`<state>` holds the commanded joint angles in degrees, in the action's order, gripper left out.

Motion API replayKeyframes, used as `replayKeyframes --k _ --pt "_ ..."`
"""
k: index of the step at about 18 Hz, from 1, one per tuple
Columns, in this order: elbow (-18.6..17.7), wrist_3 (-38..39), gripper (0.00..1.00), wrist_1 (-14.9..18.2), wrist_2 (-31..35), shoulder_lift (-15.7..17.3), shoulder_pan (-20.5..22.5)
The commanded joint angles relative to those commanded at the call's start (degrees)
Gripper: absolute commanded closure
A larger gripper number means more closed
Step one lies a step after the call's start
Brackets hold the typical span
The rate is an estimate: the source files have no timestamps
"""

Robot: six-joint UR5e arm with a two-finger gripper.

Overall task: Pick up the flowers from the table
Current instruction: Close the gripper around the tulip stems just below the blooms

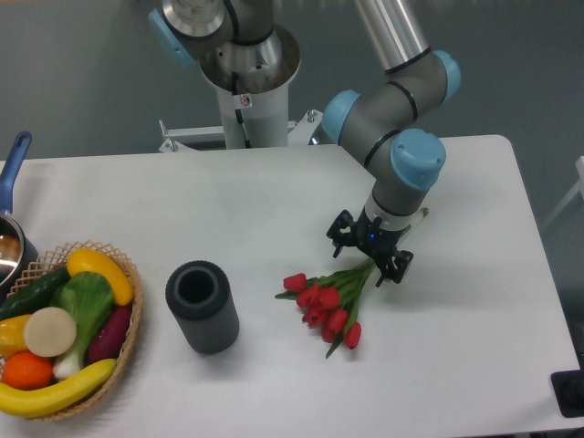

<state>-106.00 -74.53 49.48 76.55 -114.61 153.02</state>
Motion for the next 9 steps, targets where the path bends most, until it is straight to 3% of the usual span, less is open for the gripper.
replayKeyframes --k 9 --pt "0.2 1.1 0.00 -1.4 2.0 -1.7 -1.2"
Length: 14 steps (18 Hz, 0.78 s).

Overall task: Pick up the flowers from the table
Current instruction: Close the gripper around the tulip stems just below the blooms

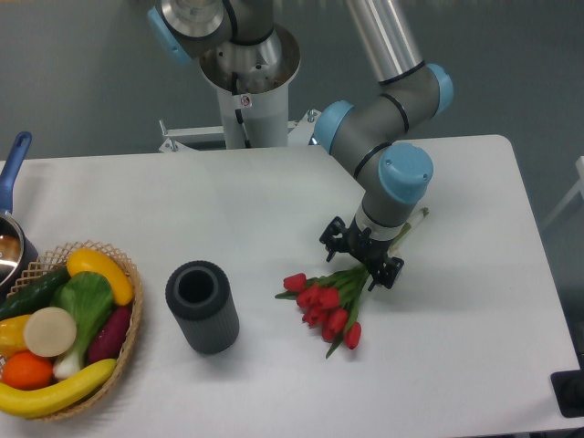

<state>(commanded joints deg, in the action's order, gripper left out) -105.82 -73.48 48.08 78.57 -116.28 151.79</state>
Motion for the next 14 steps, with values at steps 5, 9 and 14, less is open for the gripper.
replayKeyframes --k 5,9,14 --pt "-0.2 0.4 0.24 -1.0 0.0 -0.2 0.0" --pt "-0.1 0.4 0.38 -1.1 0.1 -0.2 -0.1" --pt "0.1 0.3 0.55 -1.1 0.1 0.0 0.0"
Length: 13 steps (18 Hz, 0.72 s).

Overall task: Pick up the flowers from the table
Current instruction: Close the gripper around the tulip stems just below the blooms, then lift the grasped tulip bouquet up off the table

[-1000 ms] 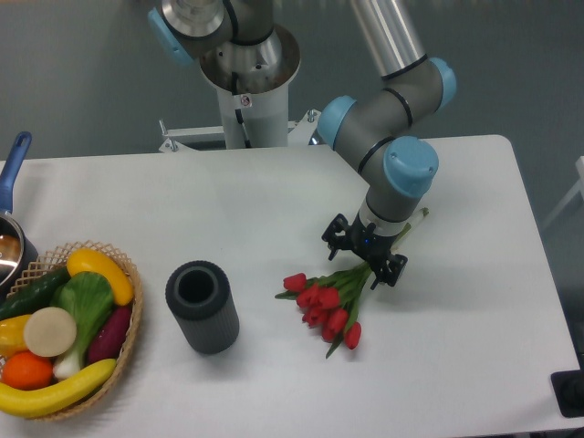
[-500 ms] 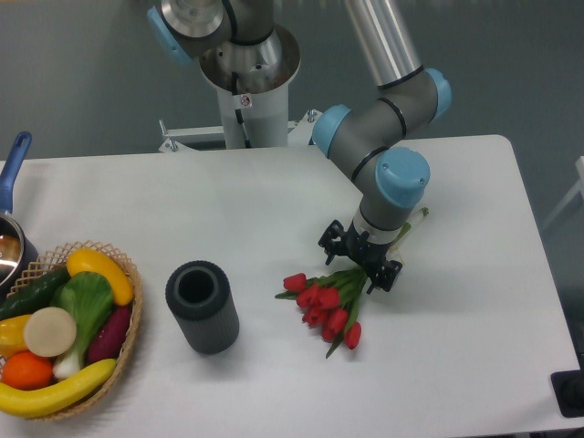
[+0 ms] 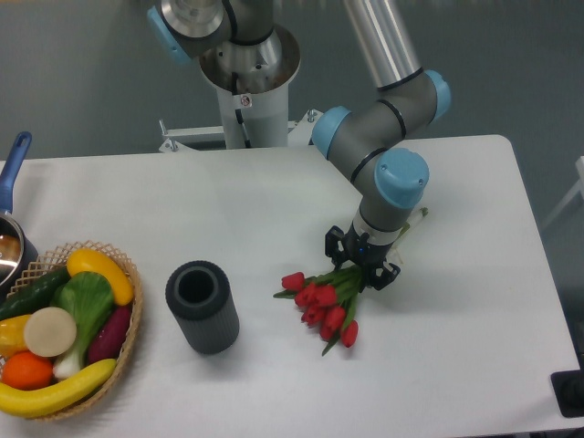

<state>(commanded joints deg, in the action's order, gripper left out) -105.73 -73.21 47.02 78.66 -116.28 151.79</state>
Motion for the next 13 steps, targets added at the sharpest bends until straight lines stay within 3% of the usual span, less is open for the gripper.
replayKeyframes --k 5,13 --pt "0.3 0.1 0.71 0.1 0.0 0.5 0.2" --pt "0.6 0.0 0.74 0.2 -0.1 2.2 0.4"
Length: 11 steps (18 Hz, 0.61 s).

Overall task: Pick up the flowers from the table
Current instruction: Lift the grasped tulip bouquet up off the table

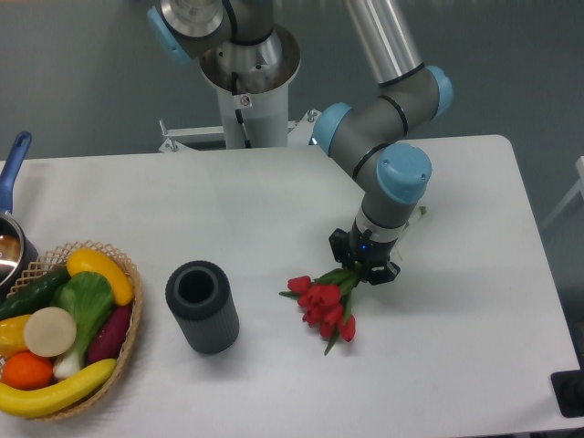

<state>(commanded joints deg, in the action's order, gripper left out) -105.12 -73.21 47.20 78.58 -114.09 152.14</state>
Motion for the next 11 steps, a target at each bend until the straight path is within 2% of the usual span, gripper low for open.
replayKeyframes --k 5,8,11 --pt "0.4 0.0 0.73 0.0 -2.4 6.4 0.6" --pt "0.7 0.4 0.73 0.0 -11.4 10.8 2.7" --pt "1.3 4.7 0.73 0.0 -20.2 13.5 3.6"
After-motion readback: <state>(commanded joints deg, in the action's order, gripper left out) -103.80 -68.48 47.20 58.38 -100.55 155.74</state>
